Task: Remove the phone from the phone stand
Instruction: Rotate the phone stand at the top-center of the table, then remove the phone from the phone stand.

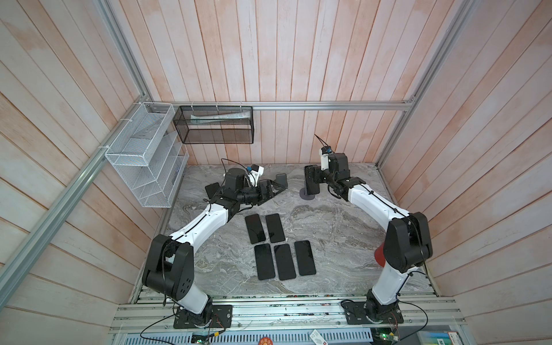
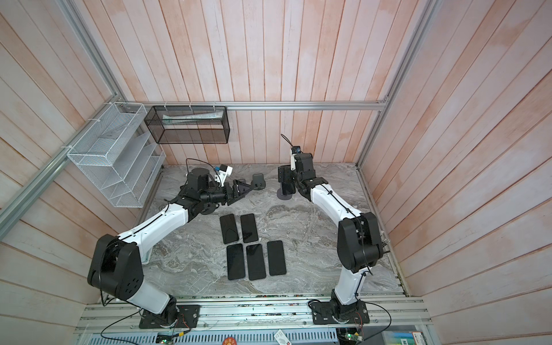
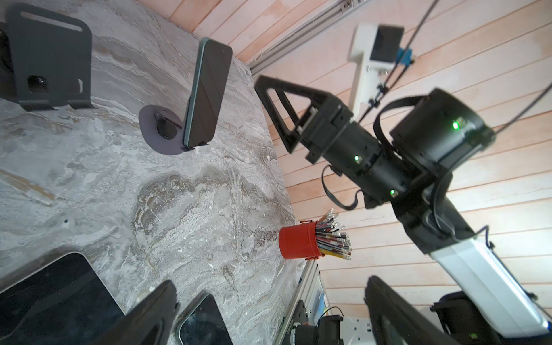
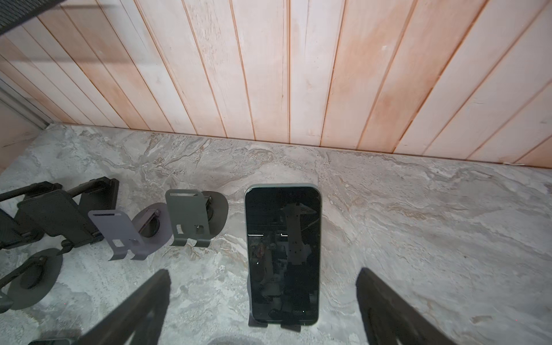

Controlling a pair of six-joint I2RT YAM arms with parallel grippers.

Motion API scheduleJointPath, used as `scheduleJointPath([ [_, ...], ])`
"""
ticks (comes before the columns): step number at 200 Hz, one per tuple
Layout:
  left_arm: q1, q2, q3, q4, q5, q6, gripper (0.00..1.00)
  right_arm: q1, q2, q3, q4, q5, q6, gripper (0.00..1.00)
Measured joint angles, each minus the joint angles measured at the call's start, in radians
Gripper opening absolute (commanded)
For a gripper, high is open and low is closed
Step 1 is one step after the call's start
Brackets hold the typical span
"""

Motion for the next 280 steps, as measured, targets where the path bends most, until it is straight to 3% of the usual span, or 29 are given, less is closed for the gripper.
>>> scheduleJointPath([
  [79, -0.049, 0.009, 0.025, -0.024, -0.001, 0.055, 0.99, -0.060, 0.169, 0.218, -0.121, -0.085, -0.057, 0.98],
  [280, -0.049, 0.015, 0.036, -0.064, -0.013, 0.087, 0.99, -0.060, 0.271, 0.365, -0.220, -0.122, -0.092, 0.98],
])
